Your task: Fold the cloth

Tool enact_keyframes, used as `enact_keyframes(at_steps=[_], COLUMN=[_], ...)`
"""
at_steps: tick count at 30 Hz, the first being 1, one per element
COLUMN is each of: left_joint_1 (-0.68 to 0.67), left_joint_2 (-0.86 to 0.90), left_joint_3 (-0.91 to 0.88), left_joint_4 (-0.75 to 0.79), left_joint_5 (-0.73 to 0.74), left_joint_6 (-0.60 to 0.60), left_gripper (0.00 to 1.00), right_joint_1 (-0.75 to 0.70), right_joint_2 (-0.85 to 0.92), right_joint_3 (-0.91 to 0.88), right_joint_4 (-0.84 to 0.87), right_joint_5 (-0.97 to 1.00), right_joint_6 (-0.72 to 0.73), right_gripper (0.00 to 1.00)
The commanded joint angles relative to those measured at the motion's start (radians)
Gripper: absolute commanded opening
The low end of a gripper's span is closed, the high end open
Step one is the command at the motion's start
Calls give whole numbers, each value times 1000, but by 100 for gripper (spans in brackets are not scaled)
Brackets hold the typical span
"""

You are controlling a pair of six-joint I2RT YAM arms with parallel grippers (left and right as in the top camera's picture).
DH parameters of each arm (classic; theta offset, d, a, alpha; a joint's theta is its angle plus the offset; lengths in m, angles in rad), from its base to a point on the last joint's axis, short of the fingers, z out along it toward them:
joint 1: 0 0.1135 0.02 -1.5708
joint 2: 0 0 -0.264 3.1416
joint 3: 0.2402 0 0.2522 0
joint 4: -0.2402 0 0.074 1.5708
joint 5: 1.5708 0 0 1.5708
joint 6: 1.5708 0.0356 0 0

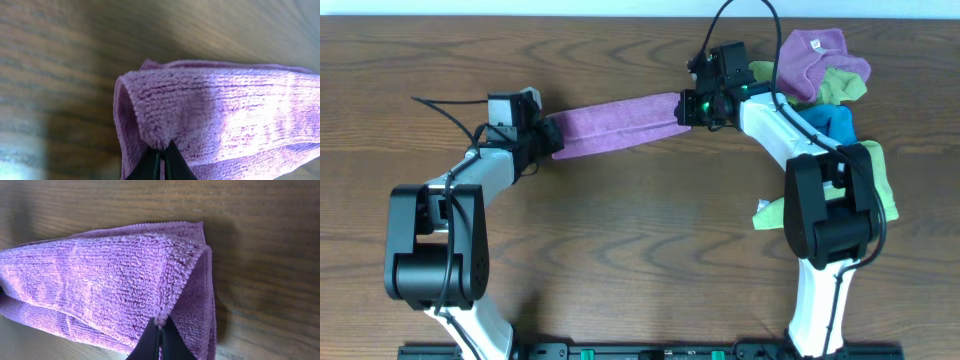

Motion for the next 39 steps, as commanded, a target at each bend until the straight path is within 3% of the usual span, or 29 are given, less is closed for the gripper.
enact_keyframes(at_steps=[1, 12, 13, 14, 15, 16, 17, 20, 21, 24, 27, 36, 38, 39], left_joint_1=[2, 2, 2, 2, 2, 2, 2, 2, 2, 3, 3, 2, 2, 2], left_joint_2=[13, 13, 13, 13, 13, 13, 13, 10, 5, -25, -74, -297, -330, -341], left_joint_3=[12, 12, 12, 12, 12, 12, 12, 13, 12, 13, 12, 13, 12, 13], left_joint_4=[-19, -58, -63, -67, -72, -77, -81, -92, -95, -95, -96, -126, -136, -141], left_joint_5=[22, 20, 22, 22, 22, 22, 22, 29, 32, 32, 32, 31, 35, 49], left_joint_6=[11, 11, 11, 11, 11, 11, 11, 11, 11, 11, 11, 75, 75, 76], left_gripper=[6, 6, 6, 8, 14, 34, 42, 49, 58, 66, 82, 89, 88, 86], right_joint_1=[2, -12, -12, -12, -12, -12, -13, -13, -13, -13, -13, -12, -11, -10], right_joint_2=[15, 15, 15, 15, 15, 14, 14, 5, -4, -27, -51, -156, -169, -169], right_joint_3=[19, 19, 19, 19, 19, 19, 19, 19, 19, 19, 19, 19, 19, 19], right_joint_4=[-19, -65, -64, -64, -64, -64, -65, -68, -68, -67, -68, -71, -69, -68], right_joint_5=[6, 18, 18, 18, 18, 17, 17, 17, 17, 18, 19, 23, 26, 29], right_joint_6=[-5, -5, -5, -5, -5, -5, -5, -5, -6, -25, -32, -33, -56, -59], right_gripper=[1, 3, 15, 36, 41, 50, 63, 72, 78, 80, 83, 82, 77, 51])
